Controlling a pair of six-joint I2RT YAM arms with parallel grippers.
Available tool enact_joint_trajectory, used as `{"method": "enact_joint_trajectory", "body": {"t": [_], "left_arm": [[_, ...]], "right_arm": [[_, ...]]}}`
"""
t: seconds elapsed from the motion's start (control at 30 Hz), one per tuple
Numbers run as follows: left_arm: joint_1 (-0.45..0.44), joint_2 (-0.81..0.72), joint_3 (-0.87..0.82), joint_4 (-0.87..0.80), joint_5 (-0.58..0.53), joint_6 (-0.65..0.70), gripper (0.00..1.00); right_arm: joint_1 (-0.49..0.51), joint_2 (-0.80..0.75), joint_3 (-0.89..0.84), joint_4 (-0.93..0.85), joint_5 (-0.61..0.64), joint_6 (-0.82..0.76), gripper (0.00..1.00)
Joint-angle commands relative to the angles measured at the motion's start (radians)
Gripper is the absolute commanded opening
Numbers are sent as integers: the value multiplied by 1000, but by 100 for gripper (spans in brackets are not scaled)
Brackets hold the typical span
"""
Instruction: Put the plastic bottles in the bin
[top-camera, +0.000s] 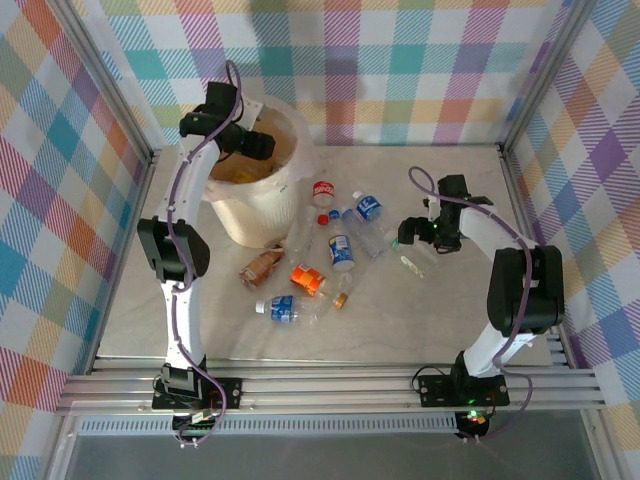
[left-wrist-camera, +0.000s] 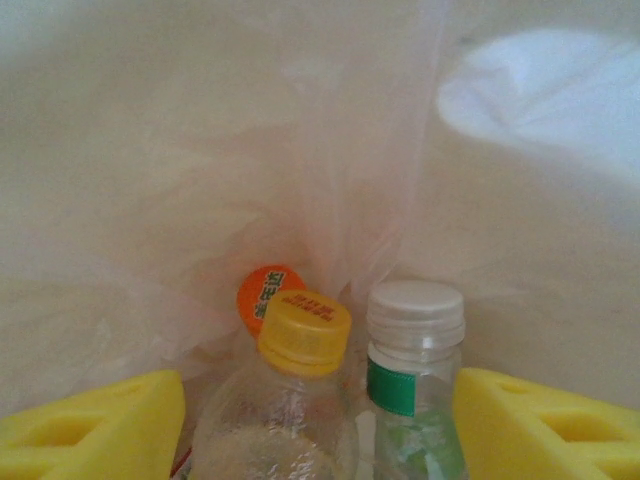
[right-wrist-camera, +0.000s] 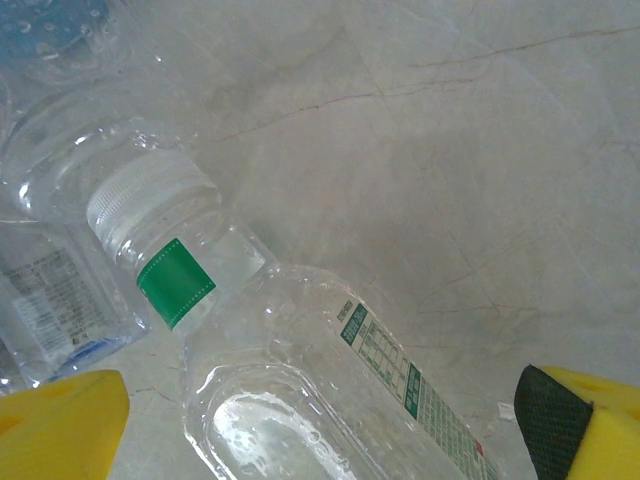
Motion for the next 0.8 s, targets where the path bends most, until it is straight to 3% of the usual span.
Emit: {"method": "enact_joint_trajectory", "body": {"t": [0.0, 0.33, 0.77], "left_arm": [[-7, -111, -41, 12, -38, -13, 76], [-19, -325, -265, 113, -71, -71, 89], [-45, -649, -603, 294, -89, -232, 100]], "right_arm": [[-7, 16, 15, -26, -40, -22, 100], [-6, 36, -3, -42, -64, -7, 100], [-5, -45, -99, -37, -86, 56, 100]]}}
